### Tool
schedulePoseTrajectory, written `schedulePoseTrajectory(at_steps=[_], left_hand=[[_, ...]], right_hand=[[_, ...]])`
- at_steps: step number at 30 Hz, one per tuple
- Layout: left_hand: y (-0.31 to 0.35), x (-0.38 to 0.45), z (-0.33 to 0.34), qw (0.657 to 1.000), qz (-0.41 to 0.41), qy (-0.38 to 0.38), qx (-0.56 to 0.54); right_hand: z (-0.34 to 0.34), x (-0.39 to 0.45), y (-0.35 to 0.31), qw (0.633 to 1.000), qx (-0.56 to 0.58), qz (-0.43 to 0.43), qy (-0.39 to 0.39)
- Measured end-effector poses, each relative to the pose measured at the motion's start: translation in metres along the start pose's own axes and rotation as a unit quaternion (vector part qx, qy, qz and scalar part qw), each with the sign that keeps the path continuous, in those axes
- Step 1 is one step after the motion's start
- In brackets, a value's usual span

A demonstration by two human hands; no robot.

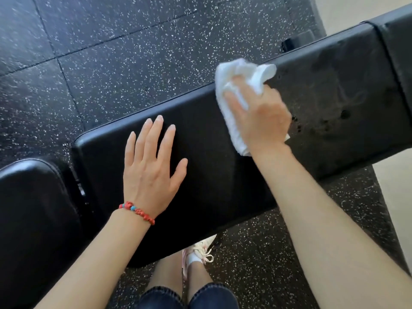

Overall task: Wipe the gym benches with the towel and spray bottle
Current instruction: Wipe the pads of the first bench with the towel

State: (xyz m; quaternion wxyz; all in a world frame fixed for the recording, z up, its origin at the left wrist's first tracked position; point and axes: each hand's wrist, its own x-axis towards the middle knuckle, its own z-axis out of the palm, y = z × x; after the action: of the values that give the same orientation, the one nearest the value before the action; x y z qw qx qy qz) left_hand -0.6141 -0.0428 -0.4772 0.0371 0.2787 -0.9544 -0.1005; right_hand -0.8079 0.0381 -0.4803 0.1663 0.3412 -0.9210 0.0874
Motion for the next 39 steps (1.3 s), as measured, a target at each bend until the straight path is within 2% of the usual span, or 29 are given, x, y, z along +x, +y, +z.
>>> schedulePoseTrajectory(at_steps=[1,3,7,10,12,15,16,18,20,22,25,26,28,30,32,34,39], left_hand=[[-0.001,0.005,0.001,1.0,0.001,0.003,0.0],[0.0,0.013,0.003,1.0,0.007,0.003,-0.003],[0.008,0.018,0.007,0.999,0.024,-0.021,0.0],[0.005,0.016,0.008,0.999,0.029,-0.022,0.011],[0.004,0.016,0.009,0.999,0.031,-0.015,0.016],[0.003,0.017,0.01,0.999,0.035,-0.018,0.016],[0.004,0.017,0.01,0.999,0.033,-0.019,0.016],[0.006,0.016,0.01,0.999,0.02,-0.02,0.014],[0.012,0.017,0.009,1.0,0.005,-0.015,0.009],[0.023,0.018,0.008,1.0,0.002,-0.011,0.006],[0.046,0.026,0.008,1.0,0.012,-0.01,-0.01],[0.055,0.03,0.009,1.0,0.017,-0.01,-0.015],[0.073,0.04,0.012,0.999,0.027,-0.013,-0.022],[0.087,0.051,0.017,0.999,0.034,-0.022,-0.027],[0.097,0.058,0.022,0.999,0.03,-0.035,-0.022],[0.101,0.06,0.026,0.999,0.021,-0.043,-0.013],[0.099,0.059,0.031,0.999,0.027,-0.032,0.002]], right_hand=[[0.001,0.007,0.001,0.999,-0.003,0.044,-0.004],[0.001,0.005,-0.012,0.998,0.008,0.059,-0.017],[-0.008,-0.023,-0.035,0.992,0.073,-0.094,-0.05],[-0.004,-0.009,-0.014,0.986,0.06,-0.145,-0.054],[0.002,0.012,0.016,0.994,0.008,-0.088,-0.06],[0.01,0.042,0.055,0.988,0.074,0.081,-0.108],[0.011,0.042,0.057,0.986,0.082,0.101,-0.107],[0.01,0.034,0.044,0.996,0.039,0.066,-0.046],[0.006,0.016,0.024,0.999,0.024,-0.022,-0.012],[0.003,0.003,0.017,0.993,0.051,-0.096,-0.035],[0.007,0.018,0.043,0.986,0.059,-0.151,-0.024],[0.009,0.027,0.056,0.989,0.024,-0.146,-0.012],[0.013,0.049,0.086,0.998,-0.021,-0.057,-0.01],[0.013,0.063,0.103,0.999,0.01,0.03,-0.027],[0.015,0.058,0.103,0.998,0.015,0.042,-0.037],[0.013,0.044,0.093,0.999,0.009,0.007,-0.034],[0.01,0.029,0.11,0.984,0.047,-0.17,-0.023]])
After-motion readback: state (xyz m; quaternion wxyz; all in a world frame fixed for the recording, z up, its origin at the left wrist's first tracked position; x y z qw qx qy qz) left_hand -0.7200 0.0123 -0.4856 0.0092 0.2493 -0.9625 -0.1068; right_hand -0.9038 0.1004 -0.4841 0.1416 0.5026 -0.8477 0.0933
